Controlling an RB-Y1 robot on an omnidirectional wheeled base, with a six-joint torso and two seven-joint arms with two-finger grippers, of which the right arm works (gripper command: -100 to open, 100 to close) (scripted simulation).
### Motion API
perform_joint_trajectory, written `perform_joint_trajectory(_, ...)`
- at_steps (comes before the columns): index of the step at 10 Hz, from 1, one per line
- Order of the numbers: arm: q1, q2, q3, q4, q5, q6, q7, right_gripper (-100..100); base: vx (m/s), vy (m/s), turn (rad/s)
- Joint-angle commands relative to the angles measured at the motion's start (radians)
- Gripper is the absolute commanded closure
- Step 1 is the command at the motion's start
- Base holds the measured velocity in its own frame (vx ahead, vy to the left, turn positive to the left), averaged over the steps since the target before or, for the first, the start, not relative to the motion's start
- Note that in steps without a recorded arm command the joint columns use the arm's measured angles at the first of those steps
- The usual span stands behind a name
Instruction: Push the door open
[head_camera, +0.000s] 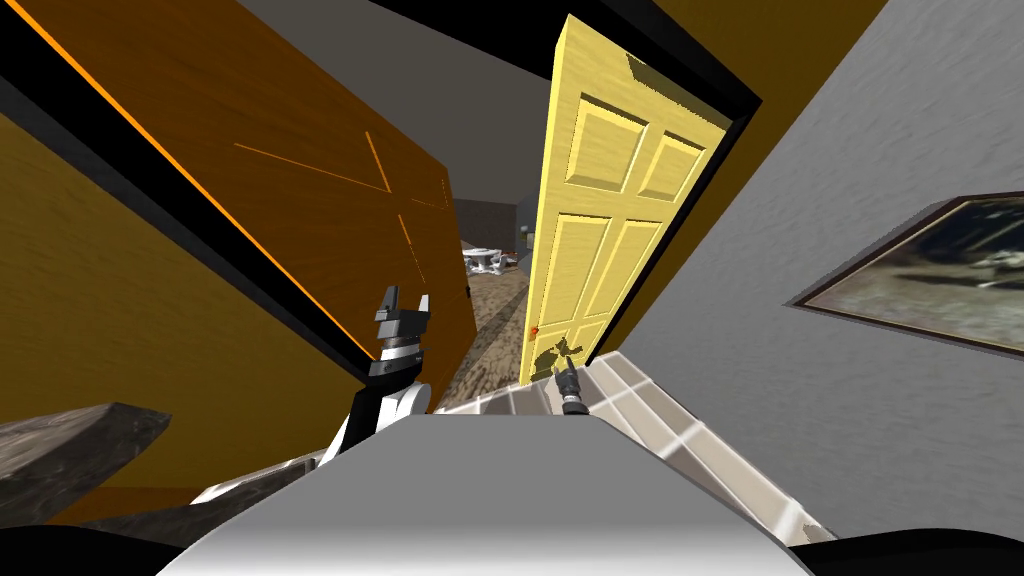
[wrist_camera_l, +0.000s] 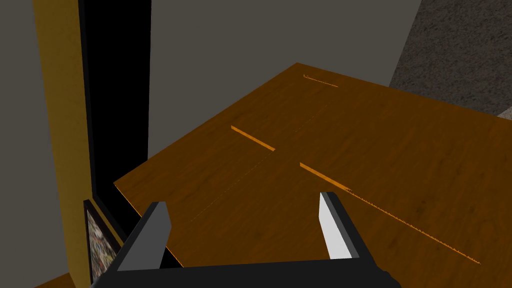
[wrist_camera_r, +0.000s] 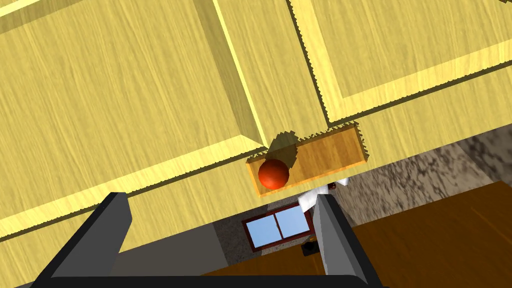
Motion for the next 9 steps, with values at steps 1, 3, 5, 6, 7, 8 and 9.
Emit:
perform_joint_trajectory(1, -0.004, -0.003, 0.008, 0.026, 0.050, 0.027, -0.005, -100, 0.059, -0.042, 0.076)
perform_joint_trajectory(3, -0.007, -0.005, 0.014, 0.043, 0.106, 0.044, -0.007, -100, 0.043, -0.034, 0.040)
perform_joint_trajectory(5, -0.009, -0.007, 0.019, 0.060, 0.156, 0.061, -0.010, -100, 0.033, -0.025, 0.037)
perform_joint_trajectory(6, -0.011, -0.009, 0.024, 0.075, 0.184, 0.074, -0.012, -100, 0.051, -0.037, 0.070)
perform_joint_trajectory(7, -0.011, -0.009, 0.024, 0.075, 0.197, 0.074, -0.012, -100, 0.034, -0.031, 0.024)
perform_joint_trajectory(8, -0.013, -0.011, 0.028, 0.088, 0.233, 0.088, -0.014, -100, 0.034, -0.027, 0.034)
perform_joint_trajectory(9, -0.015, -0.012, 0.033, 0.102, 0.263, 0.101, -0.016, -100, 0.045, -0.036, 0.070)
